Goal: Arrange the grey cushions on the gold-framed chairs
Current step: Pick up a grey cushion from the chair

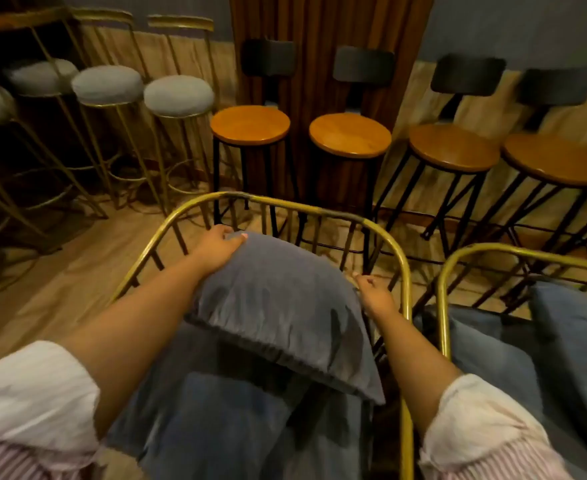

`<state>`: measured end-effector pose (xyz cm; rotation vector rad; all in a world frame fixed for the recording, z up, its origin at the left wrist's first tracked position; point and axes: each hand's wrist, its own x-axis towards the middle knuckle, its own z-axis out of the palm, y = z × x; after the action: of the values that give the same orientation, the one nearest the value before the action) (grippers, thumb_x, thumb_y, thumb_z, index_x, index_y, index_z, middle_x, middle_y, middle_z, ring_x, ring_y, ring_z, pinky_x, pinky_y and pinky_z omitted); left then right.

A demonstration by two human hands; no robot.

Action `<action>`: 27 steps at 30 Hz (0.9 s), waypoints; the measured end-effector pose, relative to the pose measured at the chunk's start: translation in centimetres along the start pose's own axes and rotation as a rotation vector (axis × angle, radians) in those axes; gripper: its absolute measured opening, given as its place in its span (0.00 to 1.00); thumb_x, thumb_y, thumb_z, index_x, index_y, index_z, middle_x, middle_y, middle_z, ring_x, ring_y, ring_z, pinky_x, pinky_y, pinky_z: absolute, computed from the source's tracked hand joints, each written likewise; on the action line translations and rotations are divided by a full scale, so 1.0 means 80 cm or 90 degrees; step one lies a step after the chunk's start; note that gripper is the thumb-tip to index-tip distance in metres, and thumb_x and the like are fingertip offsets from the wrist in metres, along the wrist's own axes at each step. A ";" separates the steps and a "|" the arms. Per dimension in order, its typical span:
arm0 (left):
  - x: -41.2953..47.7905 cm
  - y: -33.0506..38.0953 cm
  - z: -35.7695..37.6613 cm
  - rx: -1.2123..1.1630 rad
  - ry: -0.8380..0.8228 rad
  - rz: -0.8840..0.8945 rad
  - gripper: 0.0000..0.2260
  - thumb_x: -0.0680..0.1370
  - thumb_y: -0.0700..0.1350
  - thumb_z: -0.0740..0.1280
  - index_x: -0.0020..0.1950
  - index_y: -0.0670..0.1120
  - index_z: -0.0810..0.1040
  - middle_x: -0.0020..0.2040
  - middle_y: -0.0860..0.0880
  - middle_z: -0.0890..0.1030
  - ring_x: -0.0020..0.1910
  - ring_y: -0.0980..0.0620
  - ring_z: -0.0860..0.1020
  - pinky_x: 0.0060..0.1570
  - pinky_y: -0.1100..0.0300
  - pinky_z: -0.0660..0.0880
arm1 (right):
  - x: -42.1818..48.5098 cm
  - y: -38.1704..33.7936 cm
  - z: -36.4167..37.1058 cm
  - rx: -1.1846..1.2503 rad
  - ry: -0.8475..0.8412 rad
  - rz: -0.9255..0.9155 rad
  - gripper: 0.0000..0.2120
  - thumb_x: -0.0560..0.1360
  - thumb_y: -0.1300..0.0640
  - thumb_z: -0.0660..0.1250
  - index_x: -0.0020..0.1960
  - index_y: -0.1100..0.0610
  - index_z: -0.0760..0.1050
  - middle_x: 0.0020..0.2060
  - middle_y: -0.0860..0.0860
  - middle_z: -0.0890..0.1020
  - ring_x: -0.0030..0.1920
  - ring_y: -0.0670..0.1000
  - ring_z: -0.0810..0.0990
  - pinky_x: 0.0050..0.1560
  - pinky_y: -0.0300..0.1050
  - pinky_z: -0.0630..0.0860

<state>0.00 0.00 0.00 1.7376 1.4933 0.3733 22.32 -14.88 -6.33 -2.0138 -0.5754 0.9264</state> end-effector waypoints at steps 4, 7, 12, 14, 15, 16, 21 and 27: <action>0.095 -0.005 0.025 0.020 -0.012 -0.037 0.26 0.78 0.53 0.62 0.73 0.42 0.65 0.71 0.39 0.70 0.68 0.39 0.70 0.65 0.49 0.67 | 0.087 0.016 0.018 -0.013 -0.023 0.080 0.15 0.79 0.48 0.57 0.53 0.58 0.76 0.51 0.55 0.78 0.55 0.59 0.76 0.55 0.51 0.71; 0.158 -0.023 0.055 0.047 -0.021 -0.068 0.27 0.79 0.51 0.62 0.74 0.42 0.62 0.72 0.37 0.68 0.69 0.37 0.68 0.68 0.45 0.67 | 0.155 0.046 0.034 0.011 -0.043 0.164 0.28 0.76 0.42 0.60 0.69 0.59 0.67 0.65 0.58 0.75 0.64 0.61 0.73 0.56 0.50 0.70; 0.220 -0.069 0.073 0.091 -0.035 -0.148 0.33 0.76 0.61 0.61 0.76 0.46 0.58 0.74 0.39 0.65 0.70 0.36 0.67 0.68 0.42 0.66 | 0.219 0.093 0.056 0.031 -0.096 0.187 0.41 0.68 0.32 0.64 0.75 0.52 0.61 0.73 0.56 0.66 0.71 0.61 0.67 0.67 0.54 0.66; 0.234 -0.085 0.072 0.079 -0.042 -0.213 0.39 0.73 0.65 0.63 0.77 0.45 0.57 0.75 0.39 0.63 0.71 0.36 0.66 0.69 0.42 0.64 | 0.226 0.111 0.058 0.037 -0.106 0.226 0.49 0.61 0.28 0.67 0.75 0.49 0.60 0.74 0.55 0.66 0.70 0.61 0.67 0.68 0.58 0.67; 0.238 -0.094 0.073 0.052 -0.056 -0.248 0.42 0.71 0.66 0.64 0.77 0.44 0.56 0.76 0.39 0.63 0.72 0.36 0.65 0.69 0.42 0.63 | 0.227 0.121 0.059 0.049 -0.110 0.266 0.52 0.58 0.26 0.68 0.75 0.49 0.59 0.74 0.55 0.65 0.71 0.61 0.66 0.68 0.58 0.66; 0.239 -0.102 0.073 0.019 -0.071 -0.275 0.44 0.70 0.67 0.65 0.77 0.44 0.56 0.76 0.39 0.62 0.72 0.36 0.65 0.69 0.42 0.62 | 0.224 0.131 0.060 0.051 -0.113 0.306 0.55 0.57 0.25 0.68 0.76 0.49 0.57 0.75 0.55 0.64 0.72 0.62 0.65 0.69 0.59 0.64; 0.222 -0.139 0.071 -0.100 -0.146 -0.293 0.50 0.63 0.69 0.69 0.78 0.51 0.51 0.77 0.43 0.61 0.71 0.37 0.66 0.70 0.40 0.64 | 0.203 0.158 0.066 0.080 -0.126 0.303 0.62 0.49 0.22 0.68 0.76 0.46 0.55 0.75 0.53 0.63 0.72 0.59 0.64 0.71 0.60 0.63; 0.152 -0.130 0.036 -0.177 -0.080 -0.206 0.46 0.63 0.66 0.72 0.76 0.55 0.57 0.74 0.46 0.68 0.68 0.40 0.70 0.68 0.43 0.67 | 0.142 0.103 0.056 0.182 -0.075 0.172 0.53 0.56 0.28 0.71 0.75 0.44 0.58 0.73 0.51 0.67 0.70 0.59 0.68 0.66 0.59 0.68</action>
<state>-2.07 10.08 -12.62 1.2561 1.5194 0.2814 26.41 -9.59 -19.44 -1.8123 -0.2178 1.2218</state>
